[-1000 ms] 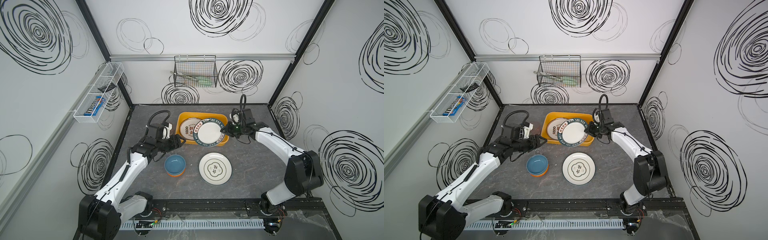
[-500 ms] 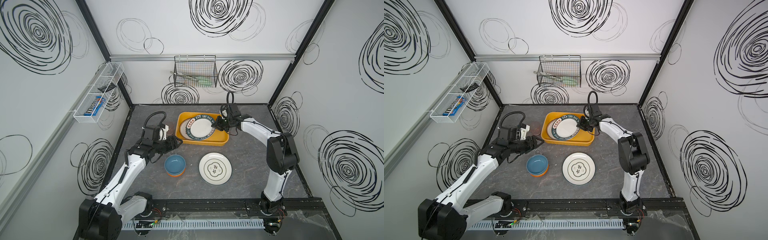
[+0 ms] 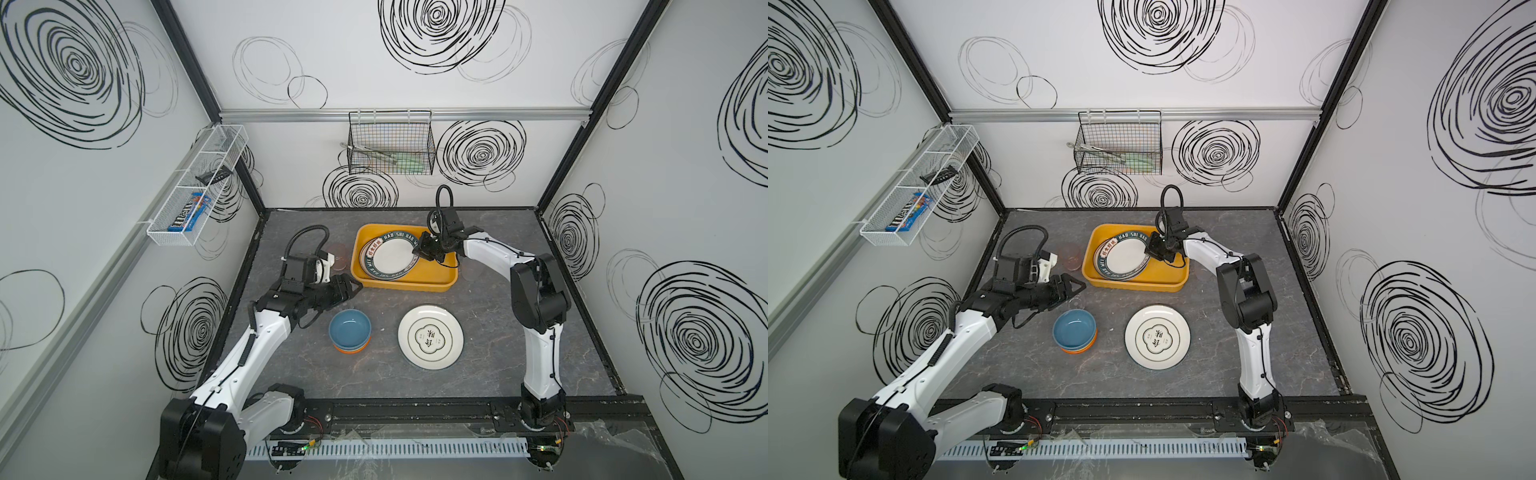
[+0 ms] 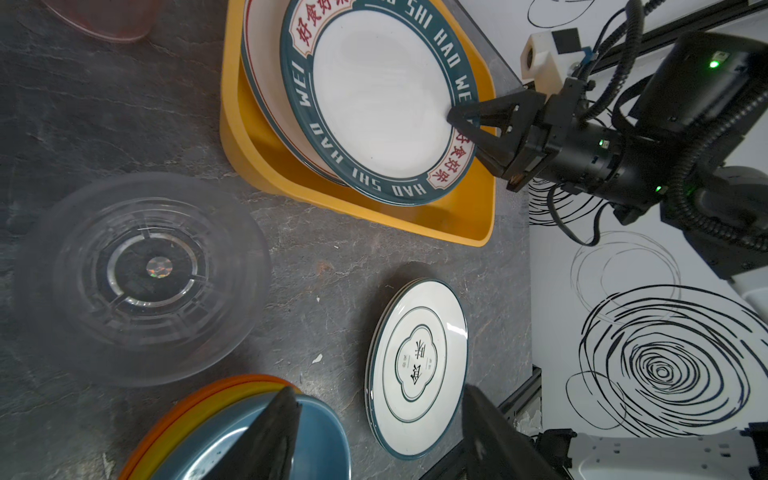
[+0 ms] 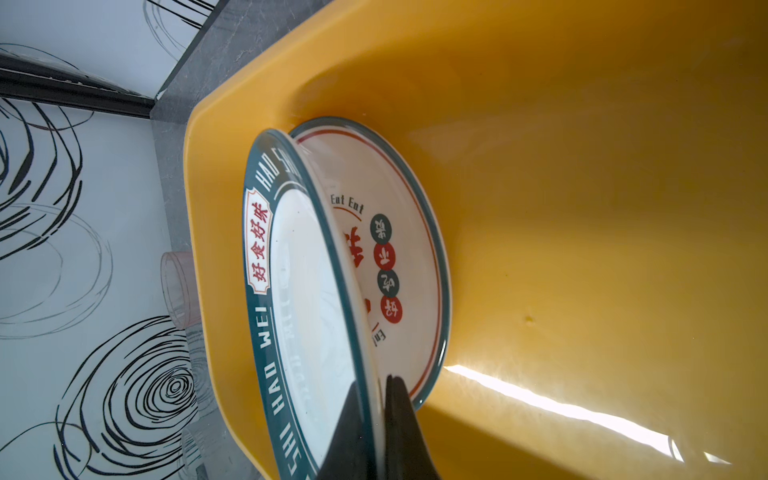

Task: Place the mixed dishes into the plastic bin
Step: 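Lower the plate into the yellow bin onto the first plate with the right gripper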

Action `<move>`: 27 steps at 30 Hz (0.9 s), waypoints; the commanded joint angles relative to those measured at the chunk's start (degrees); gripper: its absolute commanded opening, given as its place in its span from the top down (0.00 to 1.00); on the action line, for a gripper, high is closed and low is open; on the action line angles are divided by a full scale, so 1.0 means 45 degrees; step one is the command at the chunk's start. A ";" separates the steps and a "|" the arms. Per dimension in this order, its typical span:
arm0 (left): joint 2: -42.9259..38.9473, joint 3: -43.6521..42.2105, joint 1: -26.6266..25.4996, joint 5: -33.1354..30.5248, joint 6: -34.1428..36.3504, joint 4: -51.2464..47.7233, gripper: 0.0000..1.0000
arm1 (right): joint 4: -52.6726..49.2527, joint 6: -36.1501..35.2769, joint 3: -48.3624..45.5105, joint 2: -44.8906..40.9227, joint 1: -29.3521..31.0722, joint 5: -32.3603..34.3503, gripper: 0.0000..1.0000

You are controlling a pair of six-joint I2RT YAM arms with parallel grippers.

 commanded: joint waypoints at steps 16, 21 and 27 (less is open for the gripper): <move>-0.0390 -0.0232 0.0426 0.0357 0.0351 0.0023 0.34 | 0.0450 0.0358 0.1238 0.0861 0.0169 0.0117 1.00; -0.0429 -0.0291 0.0465 0.0357 0.0342 0.0006 0.34 | 0.0370 0.0356 0.1429 0.1059 0.0164 0.0155 1.00; -0.0377 -0.0325 0.0490 0.0376 0.0342 0.0042 0.34 | 0.0347 0.0346 0.1533 0.1237 0.0209 0.0147 1.00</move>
